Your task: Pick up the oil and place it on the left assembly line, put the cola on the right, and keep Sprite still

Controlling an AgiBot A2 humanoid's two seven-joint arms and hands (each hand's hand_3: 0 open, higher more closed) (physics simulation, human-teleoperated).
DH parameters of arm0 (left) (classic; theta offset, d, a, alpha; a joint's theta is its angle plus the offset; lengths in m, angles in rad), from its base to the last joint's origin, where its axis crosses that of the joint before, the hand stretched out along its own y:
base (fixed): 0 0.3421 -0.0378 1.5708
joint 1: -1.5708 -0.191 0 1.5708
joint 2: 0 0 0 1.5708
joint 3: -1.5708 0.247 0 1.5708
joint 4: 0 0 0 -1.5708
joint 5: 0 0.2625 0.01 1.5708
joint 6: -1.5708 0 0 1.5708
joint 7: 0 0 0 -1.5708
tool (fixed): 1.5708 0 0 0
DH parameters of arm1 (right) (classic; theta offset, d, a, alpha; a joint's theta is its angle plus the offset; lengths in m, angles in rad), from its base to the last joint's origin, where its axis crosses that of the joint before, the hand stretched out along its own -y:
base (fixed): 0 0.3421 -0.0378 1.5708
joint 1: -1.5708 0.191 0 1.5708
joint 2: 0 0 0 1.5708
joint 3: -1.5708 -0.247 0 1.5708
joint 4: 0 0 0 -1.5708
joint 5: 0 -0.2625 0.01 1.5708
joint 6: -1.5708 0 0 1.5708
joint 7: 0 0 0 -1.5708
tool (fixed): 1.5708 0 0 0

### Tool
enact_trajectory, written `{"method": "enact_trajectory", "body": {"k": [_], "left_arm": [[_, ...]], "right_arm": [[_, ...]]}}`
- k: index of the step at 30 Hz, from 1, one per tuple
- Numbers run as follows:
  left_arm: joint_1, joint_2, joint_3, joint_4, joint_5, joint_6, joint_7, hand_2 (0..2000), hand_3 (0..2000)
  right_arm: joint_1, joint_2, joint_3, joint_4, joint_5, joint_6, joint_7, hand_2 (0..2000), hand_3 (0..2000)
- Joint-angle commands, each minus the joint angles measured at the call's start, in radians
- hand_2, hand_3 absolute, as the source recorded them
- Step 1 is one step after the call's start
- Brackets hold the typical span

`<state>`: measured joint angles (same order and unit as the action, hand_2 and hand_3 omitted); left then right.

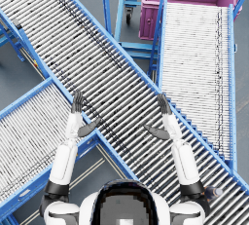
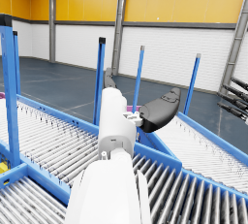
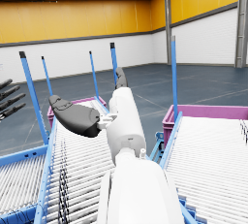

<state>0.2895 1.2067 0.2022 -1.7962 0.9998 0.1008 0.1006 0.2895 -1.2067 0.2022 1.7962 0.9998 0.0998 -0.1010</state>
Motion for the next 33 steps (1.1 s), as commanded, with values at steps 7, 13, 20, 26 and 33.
{"method": "enact_trajectory", "body": {"k": [7, 13, 20, 26, 33], "left_arm": [[0.0, 0.0, 0.0, 0.0, 0.0, 0.0, 0.0, 0, 0], [0.0, 0.0, 0.0, 0.0, 0.0, 0.0, 0.0, 0, 0], [0.0, 0.0, 0.0, 0.0, 0.0, 0.0, 0.0, 0, 0], [0.0, 0.0, 0.0, 0.0, 0.0, 0.0, 0.0, 0, 0], [0.0, 0.0, 0.0, 0.0, 0.0, 0.0, 0.0, 0, 0]], "right_arm": [[0.0, 0.0, 0.0, 0.0, 0.0, 0.0, 0.0, 0, 0], [0.0, 0.0, 0.0, 0.0, 0.0, 0.0, 0.0, 0, 0], [0.0, 0.0, 0.0, 0.0, 0.0, 0.0, 0.0, 0, 0], [0.0, 0.0, 0.0, 0.0, 0.0, 0.0, 0.0, 0, 0], [0.0, 0.0, 0.0, 0.0, 0.0, 0.0, 0.0, 0, 0]]}}
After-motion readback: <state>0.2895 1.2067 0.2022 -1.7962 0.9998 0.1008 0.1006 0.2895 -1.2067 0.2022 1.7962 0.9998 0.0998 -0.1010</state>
